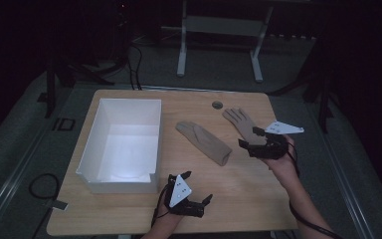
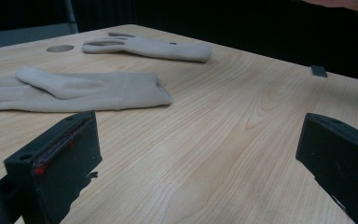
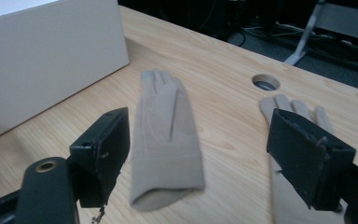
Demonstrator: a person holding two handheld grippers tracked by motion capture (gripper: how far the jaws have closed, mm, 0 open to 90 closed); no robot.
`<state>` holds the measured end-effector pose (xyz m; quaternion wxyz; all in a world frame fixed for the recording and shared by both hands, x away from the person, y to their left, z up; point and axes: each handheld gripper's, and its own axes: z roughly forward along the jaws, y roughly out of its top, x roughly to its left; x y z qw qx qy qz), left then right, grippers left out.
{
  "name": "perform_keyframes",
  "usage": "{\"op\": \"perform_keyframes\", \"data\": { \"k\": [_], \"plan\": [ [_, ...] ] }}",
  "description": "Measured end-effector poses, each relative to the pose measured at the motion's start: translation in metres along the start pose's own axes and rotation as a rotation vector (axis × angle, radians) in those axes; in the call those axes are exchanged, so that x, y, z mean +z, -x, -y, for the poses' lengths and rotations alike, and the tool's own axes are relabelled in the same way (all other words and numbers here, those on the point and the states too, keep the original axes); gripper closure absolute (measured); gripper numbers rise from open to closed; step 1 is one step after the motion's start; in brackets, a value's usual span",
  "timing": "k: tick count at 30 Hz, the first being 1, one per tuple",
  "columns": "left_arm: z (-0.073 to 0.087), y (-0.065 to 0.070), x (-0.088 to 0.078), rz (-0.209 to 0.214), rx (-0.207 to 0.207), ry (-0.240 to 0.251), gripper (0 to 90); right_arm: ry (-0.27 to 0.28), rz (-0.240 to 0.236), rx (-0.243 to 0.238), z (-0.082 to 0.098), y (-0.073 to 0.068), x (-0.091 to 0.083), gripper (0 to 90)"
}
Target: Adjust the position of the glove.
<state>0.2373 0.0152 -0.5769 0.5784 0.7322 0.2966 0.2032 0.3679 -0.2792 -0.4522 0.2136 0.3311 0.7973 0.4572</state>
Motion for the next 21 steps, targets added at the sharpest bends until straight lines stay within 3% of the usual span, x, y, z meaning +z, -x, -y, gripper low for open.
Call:
{"op": "perform_keyframes", "data": {
  "k": [8, 21],
  "plan": [
    [0.000, 0.000, 0.000, -0.001, 0.002, 0.001, 0.1, -0.018, -0.063, -0.067, -0.011, -0.015, 0.028, 28.1],
    [0.000, 0.000, 0.000, -0.001, 0.008, 0.000, 0.1, -0.080, -0.117, -0.060, -0.019, -0.022, 0.078, 32.8]
  ]
}}
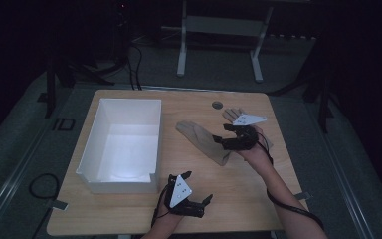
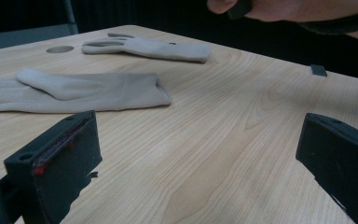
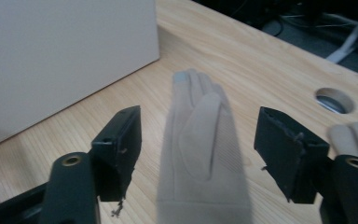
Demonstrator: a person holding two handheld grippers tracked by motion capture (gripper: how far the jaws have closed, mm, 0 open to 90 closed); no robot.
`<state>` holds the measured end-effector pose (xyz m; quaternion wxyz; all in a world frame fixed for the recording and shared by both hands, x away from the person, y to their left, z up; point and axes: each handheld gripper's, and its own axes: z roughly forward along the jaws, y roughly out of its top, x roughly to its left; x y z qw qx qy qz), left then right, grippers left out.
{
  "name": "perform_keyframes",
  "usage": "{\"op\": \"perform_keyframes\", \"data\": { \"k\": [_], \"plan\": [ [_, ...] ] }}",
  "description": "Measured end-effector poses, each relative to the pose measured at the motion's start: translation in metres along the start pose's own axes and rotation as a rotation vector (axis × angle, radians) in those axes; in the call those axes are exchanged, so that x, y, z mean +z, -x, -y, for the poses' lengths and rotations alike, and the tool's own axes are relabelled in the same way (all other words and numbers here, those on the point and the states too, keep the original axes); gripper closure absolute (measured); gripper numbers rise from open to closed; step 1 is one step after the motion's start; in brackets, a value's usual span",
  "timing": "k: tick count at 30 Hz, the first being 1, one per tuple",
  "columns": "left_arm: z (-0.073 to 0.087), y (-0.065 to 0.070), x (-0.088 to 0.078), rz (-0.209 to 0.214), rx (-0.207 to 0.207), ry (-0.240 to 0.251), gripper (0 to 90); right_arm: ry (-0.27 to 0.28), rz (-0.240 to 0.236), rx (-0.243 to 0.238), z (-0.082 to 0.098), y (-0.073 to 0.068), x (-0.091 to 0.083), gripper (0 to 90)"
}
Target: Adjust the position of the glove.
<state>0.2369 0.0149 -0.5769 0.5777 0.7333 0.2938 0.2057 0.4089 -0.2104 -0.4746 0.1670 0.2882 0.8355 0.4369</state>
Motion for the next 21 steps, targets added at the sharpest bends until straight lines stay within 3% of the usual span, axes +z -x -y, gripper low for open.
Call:
{"op": "perform_keyframes", "data": {
  "k": [11, 21],
  "plan": [
    [0.000, 0.000, 0.000, 0.001, 0.001, 0.000, 0.1, -0.072, -0.005, -0.004, 0.000, 0.007, 0.036, 36.0],
    [0.000, 0.000, 0.000, 0.004, 0.001, 0.000, 0.1, -0.123, -0.018, 0.034, 0.007, 0.014, 0.069, 41.6]
  ]
}}
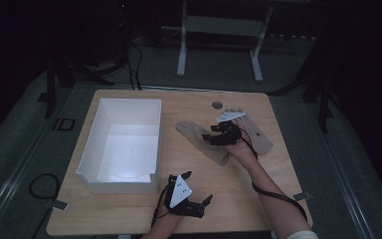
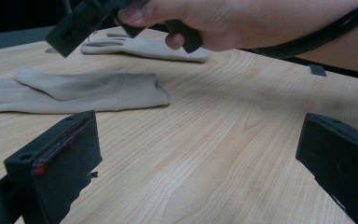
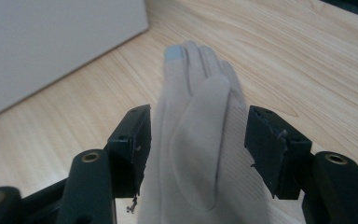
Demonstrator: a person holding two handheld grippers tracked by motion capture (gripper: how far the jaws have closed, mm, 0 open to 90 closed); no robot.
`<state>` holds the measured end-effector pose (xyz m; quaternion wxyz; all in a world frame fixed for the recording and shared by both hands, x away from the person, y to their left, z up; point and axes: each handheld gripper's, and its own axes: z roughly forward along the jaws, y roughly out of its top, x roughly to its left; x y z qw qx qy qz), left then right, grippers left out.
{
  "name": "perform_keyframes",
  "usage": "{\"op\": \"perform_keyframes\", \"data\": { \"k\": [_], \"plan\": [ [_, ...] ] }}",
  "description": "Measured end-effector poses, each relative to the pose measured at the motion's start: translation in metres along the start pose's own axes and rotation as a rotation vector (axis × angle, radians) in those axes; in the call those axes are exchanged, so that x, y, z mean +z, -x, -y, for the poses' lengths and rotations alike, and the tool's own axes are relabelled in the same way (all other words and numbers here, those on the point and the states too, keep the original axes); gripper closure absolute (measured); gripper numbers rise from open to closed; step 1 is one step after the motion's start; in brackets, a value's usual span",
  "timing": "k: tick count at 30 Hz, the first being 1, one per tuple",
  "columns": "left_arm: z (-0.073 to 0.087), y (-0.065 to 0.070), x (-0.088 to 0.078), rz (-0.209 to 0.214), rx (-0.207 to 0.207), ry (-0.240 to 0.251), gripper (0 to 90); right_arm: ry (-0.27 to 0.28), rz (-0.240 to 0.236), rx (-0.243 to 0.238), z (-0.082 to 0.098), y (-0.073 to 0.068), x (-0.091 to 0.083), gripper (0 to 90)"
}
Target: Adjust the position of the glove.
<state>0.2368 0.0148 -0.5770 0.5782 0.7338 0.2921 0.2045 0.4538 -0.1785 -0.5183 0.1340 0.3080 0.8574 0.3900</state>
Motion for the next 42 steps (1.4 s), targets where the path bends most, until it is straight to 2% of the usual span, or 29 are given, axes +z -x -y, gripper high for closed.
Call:
{"op": "perform_keyframes", "data": {
  "k": [14, 17, 21, 22, 23, 24, 27, 28, 30, 31, 39, 40, 41, 42],
  "plan": [
    [0.000, 0.000, 0.000, 0.001, -0.004, 0.001, 0.1, -0.067, 0.012, 0.031, 0.011, 0.011, 0.038, 47.3],
    [0.000, 0.000, 0.000, 0.002, -0.004, 0.001, 0.1, -0.091, 0.024, 0.005, 0.014, 0.011, 0.045, 54.9],
    [0.000, 0.000, 0.000, 0.003, -0.004, 0.001, 0.1, -0.094, 0.018, -0.018, 0.016, 0.011, 0.047, 61.2],
    [0.000, 0.000, 0.000, 0.002, -0.002, 0.000, 0.1, -0.105, 0.020, -0.036, 0.015, 0.009, 0.047, 69.5],
    [0.000, 0.000, 0.000, 0.002, -0.002, 0.000, 0.1, -0.105, 0.020, -0.036, 0.015, 0.009, 0.047, 69.5],
    [0.000, 0.000, 0.000, 0.002, -0.001, 0.000, 0.1, -0.115, 0.020, -0.038, 0.013, 0.007, 0.047, 75.8],
    [0.000, 0.000, 0.000, 0.002, -0.001, 0.000, 0.1, -0.116, 0.026, -0.038, 0.013, 0.006, 0.048, 77.4],
    [0.000, 0.000, 0.000, 0.002, -0.003, 0.000, 0.1, -0.115, 0.033, -0.030, 0.013, 0.005, 0.048, 78.9],
    [0.000, 0.000, 0.000, 0.002, -0.005, 0.000, 0.1, -0.108, 0.044, 0.058, 0.009, 0.003, 0.043, 81.9],
    [0.000, 0.000, 0.000, 0.002, -0.005, 0.000, 0.1, -0.096, 0.040, 0.079, 0.008, 0.003, 0.039, 82.1],
    [0.000, 0.000, 0.000, 0.000, -0.002, 0.000, 0.1, 0.009, 0.068, 0.190, -0.006, -0.003, -0.001, 82.4],
    [0.000, 0.000, 0.000, -0.001, -0.001, -0.001, 0.1, 0.009, 0.068, 0.190, -0.006, -0.003, -0.001, 82.4],
    [0.000, 0.000, 0.000, -0.001, -0.003, -0.001, 0.1, 0.046, 0.092, 0.208, -0.008, -0.007, -0.013, 82.4],
    [0.000, 0.000, 0.000, -0.001, -0.003, -0.001, 0.1, 0.046, 0.092, 0.208, -0.008, -0.007, -0.013, 82.4]
  ]
}}
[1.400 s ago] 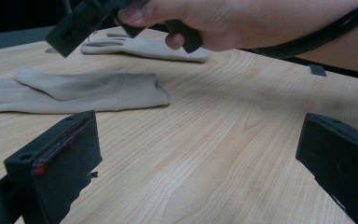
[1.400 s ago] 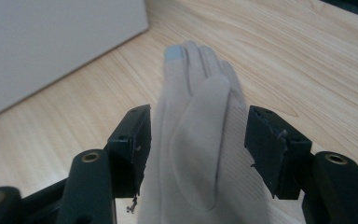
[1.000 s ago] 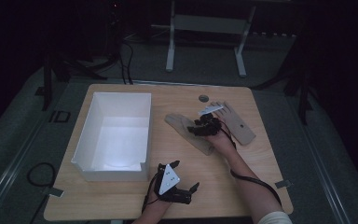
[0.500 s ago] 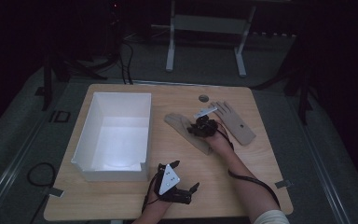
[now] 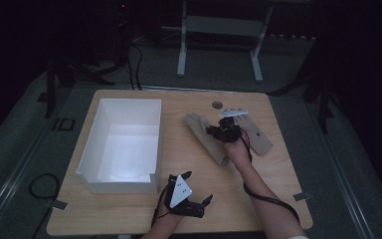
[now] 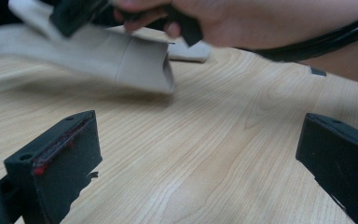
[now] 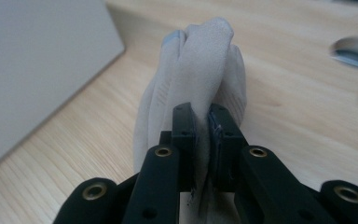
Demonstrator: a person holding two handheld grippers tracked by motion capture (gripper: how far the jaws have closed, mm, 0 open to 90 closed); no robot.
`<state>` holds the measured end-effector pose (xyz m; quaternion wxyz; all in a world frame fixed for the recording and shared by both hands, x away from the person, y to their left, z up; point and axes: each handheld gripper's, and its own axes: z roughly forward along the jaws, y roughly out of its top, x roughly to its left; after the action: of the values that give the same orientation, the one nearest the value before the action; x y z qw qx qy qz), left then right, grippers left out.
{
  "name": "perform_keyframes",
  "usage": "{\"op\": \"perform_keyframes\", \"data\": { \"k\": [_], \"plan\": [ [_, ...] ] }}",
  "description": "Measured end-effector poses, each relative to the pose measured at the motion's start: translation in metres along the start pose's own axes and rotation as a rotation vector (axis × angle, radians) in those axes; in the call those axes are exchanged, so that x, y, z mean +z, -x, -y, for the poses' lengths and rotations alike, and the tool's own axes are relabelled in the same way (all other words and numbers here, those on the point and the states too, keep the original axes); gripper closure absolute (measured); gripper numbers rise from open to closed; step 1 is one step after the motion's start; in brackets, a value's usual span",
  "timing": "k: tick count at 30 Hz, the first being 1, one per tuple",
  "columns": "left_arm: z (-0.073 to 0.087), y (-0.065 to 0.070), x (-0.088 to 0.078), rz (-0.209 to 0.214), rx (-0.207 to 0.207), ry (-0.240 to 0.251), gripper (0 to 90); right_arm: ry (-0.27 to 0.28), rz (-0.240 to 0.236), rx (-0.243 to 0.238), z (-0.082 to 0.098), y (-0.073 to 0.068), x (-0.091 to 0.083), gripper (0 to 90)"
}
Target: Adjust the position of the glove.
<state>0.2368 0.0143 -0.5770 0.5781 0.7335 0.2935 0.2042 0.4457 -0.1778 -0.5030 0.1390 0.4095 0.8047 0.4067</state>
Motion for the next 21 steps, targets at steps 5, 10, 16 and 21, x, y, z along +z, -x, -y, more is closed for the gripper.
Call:
{"op": "perform_keyframes", "data": {
  "k": [5, 10, 16, 21],
  "plan": [
    [0.000, 0.000, 0.000, -0.004, 0.002, 0.000, 0.1, 0.078, 0.067, 0.051, -0.001, -0.012, -0.036, 82.3],
    [0.000, 0.000, 0.000, -0.005, 0.001, 0.000, 0.1, 0.120, 0.159, 0.104, 0.006, -0.021, -0.058, 82.3],
    [0.000, 0.000, 0.000, -0.006, 0.005, -0.001, 0.1, 0.140, 0.231, 0.185, 0.023, -0.029, -0.069, 82.2],
    [0.000, 0.001, 0.000, -0.007, 0.009, -0.002, 0.1, 0.143, 0.276, 0.253, 0.039, -0.030, -0.072, 82.1]
  ]
}}
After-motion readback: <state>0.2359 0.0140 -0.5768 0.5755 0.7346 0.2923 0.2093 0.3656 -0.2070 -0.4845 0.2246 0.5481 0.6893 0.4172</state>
